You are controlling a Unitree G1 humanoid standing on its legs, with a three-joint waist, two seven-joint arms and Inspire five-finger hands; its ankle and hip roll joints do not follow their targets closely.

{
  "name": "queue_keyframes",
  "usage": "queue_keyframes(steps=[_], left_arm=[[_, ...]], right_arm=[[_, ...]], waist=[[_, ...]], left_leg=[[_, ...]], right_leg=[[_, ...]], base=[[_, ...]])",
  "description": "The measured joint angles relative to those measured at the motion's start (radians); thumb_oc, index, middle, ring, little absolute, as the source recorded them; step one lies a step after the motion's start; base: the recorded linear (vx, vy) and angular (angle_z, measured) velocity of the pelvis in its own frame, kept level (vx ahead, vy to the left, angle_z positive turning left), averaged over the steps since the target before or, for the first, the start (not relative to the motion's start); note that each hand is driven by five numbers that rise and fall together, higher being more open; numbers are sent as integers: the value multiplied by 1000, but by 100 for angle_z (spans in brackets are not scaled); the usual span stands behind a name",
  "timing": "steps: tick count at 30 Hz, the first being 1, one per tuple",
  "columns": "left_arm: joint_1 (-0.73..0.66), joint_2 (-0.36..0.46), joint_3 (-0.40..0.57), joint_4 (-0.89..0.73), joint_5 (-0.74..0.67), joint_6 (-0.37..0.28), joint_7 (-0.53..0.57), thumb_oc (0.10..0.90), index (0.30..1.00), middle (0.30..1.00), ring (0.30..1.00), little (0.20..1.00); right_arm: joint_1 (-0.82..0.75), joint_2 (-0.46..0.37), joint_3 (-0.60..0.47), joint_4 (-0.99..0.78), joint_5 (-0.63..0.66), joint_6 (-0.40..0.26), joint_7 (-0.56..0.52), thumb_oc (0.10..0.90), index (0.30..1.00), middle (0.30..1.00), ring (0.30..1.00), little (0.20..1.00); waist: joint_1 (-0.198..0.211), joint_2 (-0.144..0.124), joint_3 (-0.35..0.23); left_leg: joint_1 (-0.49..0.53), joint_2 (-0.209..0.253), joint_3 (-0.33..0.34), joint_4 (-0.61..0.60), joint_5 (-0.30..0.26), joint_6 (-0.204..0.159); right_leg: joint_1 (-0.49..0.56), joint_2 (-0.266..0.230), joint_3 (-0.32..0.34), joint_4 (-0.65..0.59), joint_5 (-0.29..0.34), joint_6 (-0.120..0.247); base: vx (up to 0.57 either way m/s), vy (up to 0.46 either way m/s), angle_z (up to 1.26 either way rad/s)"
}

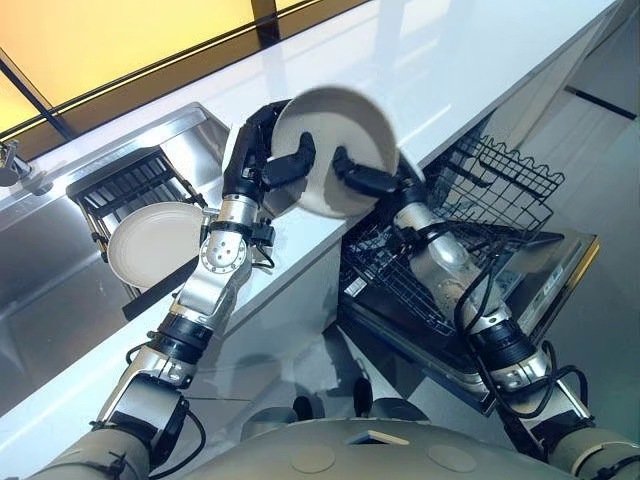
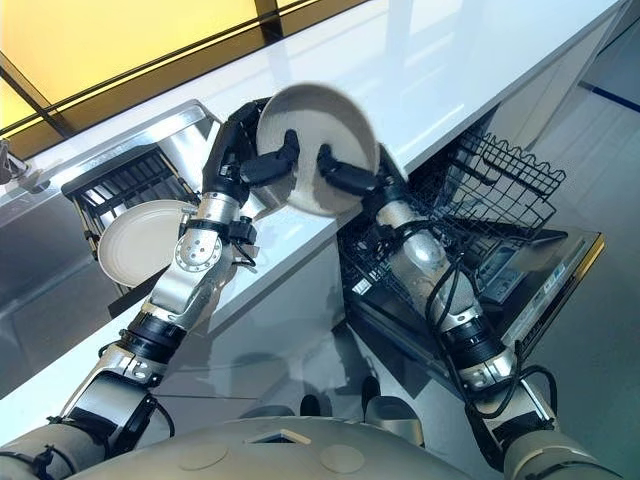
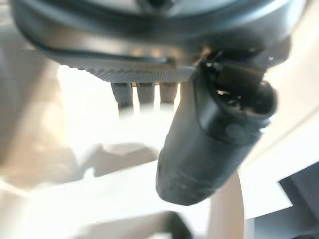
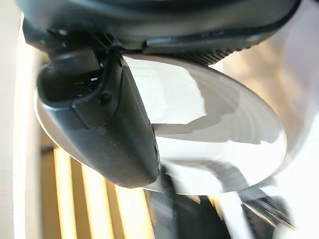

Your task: Pick up plates and place into dishwasher.

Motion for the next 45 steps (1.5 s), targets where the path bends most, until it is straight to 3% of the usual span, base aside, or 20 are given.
queue_keyframes(steps=[6, 13, 16, 22, 32, 39, 45], left_arm=[[2, 103, 150, 3, -4, 78, 7, 800, 900, 900, 900, 900], [5, 180, 299, 54, -20, 81, 25, 800, 900, 900, 900, 900], [38, 181, 316, 56, -39, 81, -5, 800, 900, 900, 900, 900], [102, 183, 343, 68, -37, 82, -39, 800, 900, 900, 900, 900], [133, 207, 386, 132, -39, 69, -11, 800, 900, 900, 900, 900], [133, 263, 386, 148, -64, 30, -6, 800, 900, 900, 900, 900], [132, 301, 386, 160, -110, -11, 3, 800, 900, 900, 900, 900]], right_arm=[[-54, -140, -179, 60, -149, -72, -137, 100, 300, 300, 300, 200], [-54, -229, -334, 283, -315, -99, -272, 100, 300, 300, 300, 200], [-39, -246, -365, 389, -362, -92, -269, 100, 300, 300, 300, 200], [18, -312, -408, 539, -431, -72, -253, 100, 300, 300, 300, 200], [28, -401, -412, 732, -507, -63, -191, 100, 300, 300, 300, 200], [-33, -439, -393, 840, -618, -64, -167, 100, 300, 300, 300, 200], [-109, -512, -278, 877, -703, -39, -98, 100, 300, 300, 300, 200]], waist=[[-6, 1, 0], [1, 6, 3], [1, 13, 8], [3, 51, 58], [15, 128, 131], [46, 138, 207], [65, 134, 239]], left_leg=[[-9, 2, -11, 0, 0, 0], [-10, 0, -41, 0, 1, 1], [-9, -6, -58, -1, 3, 3], [0, -16, -89, 0, 8, 11], [-63, -32, -155, 20, 17, 13], [-148, -35, -185, 62, 18, 8], [-187, -35, -199, 67, 21, 3]], right_leg=[[-4, 1, -11, 0, 0, 0], [6, -4, -31, 0, -6, 4], [13, -10, -45, 0, -14, 0], [36, -24, -71, 0, -20, 6], [7, -41, -132, 1, -30, 8], [-46, -42, -144, 7, -30, 8], [-82, -43, -164, 22, -37, -2]], base=[[25, -13, 5], [72, -22, 12], [100, -21, 17], [91, -6, 17], [17, 11, 21], [-104, -61, 17], [-71, -32, 9]])
